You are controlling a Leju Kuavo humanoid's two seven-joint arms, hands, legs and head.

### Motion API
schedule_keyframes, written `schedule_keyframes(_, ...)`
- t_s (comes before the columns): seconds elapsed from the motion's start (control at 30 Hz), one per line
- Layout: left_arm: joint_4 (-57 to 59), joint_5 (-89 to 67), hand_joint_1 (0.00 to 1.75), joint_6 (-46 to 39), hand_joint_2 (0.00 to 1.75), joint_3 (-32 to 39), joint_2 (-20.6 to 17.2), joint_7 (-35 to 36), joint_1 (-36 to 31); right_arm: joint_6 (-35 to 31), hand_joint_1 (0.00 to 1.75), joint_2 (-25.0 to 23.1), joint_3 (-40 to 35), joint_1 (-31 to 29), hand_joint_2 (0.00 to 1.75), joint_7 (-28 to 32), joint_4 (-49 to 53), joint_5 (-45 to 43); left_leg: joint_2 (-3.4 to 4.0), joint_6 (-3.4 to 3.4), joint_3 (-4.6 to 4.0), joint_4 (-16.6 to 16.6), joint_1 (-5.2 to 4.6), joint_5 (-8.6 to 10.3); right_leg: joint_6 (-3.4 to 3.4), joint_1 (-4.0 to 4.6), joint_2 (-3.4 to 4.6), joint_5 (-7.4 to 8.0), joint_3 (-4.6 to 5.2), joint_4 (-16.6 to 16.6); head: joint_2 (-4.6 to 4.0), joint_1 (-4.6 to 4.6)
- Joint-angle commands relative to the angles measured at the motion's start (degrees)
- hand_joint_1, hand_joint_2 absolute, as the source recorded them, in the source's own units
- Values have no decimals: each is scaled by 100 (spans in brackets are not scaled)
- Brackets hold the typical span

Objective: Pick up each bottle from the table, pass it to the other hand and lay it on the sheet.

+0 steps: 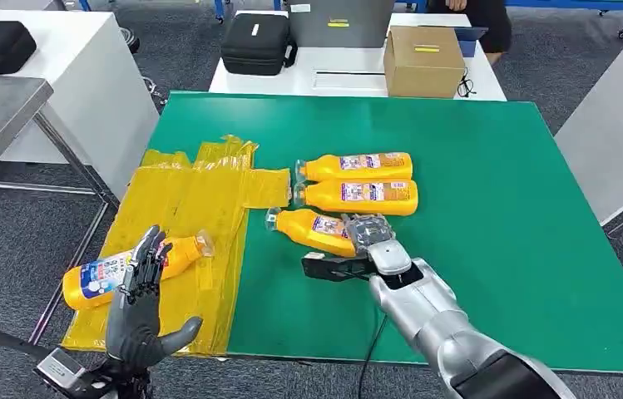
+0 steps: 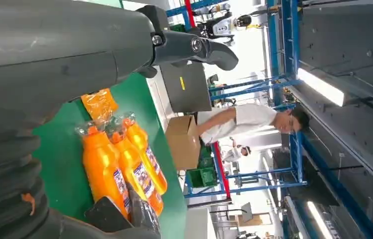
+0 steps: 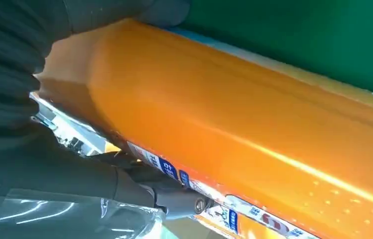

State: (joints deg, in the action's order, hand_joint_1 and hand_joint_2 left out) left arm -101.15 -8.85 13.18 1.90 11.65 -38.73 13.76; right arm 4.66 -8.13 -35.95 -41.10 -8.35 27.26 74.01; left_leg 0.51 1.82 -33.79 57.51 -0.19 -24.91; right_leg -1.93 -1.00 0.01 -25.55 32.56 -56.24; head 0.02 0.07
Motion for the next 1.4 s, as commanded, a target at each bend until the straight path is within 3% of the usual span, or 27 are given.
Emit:
schedule_keyframes(0.03, -47, 28, 0, -157, 175, 37, -121, -127, 16, 109, 175, 110, -188, -13, 175, 152, -303, 160, -8, -5, 5, -4, 2, 1, 4, 2, -6, -2, -7, 4, 0, 0)
schedule_keyframes(0.47, -278, 39, 0, -136, 175, 157, -169, -127, 6, -242, 175, 357, 135, 333, 175, 266, 1251, -34, -15, -10, -9, -1, 9, 1, 9, 9, -12, -2, 2, 5, 0, 0)
schedule_keyframes(0.63, -380, 28, 0, -136, 175, 166, -208, -127, 88, -353, 175, 784, 557, 1087, 175, 722, 3546, -606, -15, -5, -33, 1, 3, 1, 4, 3, -11, -3, 26, -1, 0, 0)
schedule_keyframes(0.8, -403, 2, 0, -53, 175, 96, -127, -127, 178, -401, 175, 1029, 837, 1618, 175, 984, 4785, -954, -23, -5, -43, 3, 3, -2, 4, 3, -22, -9, 32, -1, 0, 0)
schedule_keyframes(1.13, -418, -68, 0, -190, 175, -29, -26, -127, 109, -695, 175, 928, 1302, 1947, 175, 1238, 5006, -1293, -24, -10, -51, 5, 7, -6, 8, 8, -17, -7, 37, 3, 0, 0)
schedule_keyframes(1.4, 57, -158, 0, -327, 175, 257, 365, -127, -125, -605, 175, 780, 1731, 2717, 175, 1820, 5117, -1833, -27, -5, -43, -5, 2, -3, 4, 3, -22, -7, 30, 10, 0, 0)
